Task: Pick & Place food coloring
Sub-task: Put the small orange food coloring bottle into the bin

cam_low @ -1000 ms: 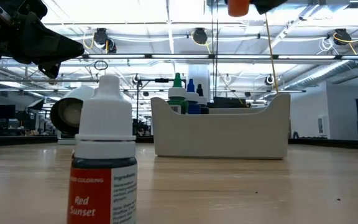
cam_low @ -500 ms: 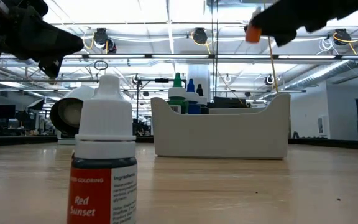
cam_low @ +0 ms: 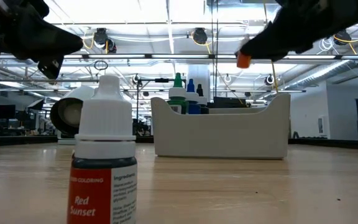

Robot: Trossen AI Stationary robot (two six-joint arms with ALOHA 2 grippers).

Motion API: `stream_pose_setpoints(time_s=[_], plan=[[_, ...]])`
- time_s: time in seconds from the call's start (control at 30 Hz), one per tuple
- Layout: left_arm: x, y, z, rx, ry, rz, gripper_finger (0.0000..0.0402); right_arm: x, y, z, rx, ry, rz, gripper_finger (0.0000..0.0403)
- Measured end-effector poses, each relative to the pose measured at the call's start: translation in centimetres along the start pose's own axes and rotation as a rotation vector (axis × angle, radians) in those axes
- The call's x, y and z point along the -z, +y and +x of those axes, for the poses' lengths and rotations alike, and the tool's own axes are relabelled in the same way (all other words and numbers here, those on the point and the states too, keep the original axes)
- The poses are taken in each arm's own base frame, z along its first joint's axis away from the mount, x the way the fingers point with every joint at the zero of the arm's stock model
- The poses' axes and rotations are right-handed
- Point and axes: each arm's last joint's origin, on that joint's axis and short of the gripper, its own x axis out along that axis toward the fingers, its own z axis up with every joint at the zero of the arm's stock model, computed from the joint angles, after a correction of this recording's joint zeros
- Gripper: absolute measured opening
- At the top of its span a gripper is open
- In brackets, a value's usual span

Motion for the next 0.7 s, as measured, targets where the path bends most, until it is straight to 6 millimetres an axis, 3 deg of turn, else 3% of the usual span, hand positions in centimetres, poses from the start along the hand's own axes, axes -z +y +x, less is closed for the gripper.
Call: stream_pose_setpoints(time_s=[0.17,0.37,0.57,0.7], plan=[[-0.6,-0.5,0.5,0.027,-0.055,-0.009,0.0040,-1.0,0.4,1.6,-0.069,-0.084,-0.040,0.0062],[-1.6,-3.3,4.3,0.049,-0.041,0.132,0.0060,-4.0,1.2,3.9,-0.131,-0.150,-0.146,0.0065],[-2.1,-6.7,9.0,0.120,-0.025,0.281,0.0135,-6.8,2.5,5.4,-0.202,-0.198,-0.255,0.0063],[-2.9,-8.1,10.7,0.143,-0.053,0.280,0.0199,-7.4,3.4,5.7,-0.259,-0.240,-0.373,0.0064]])
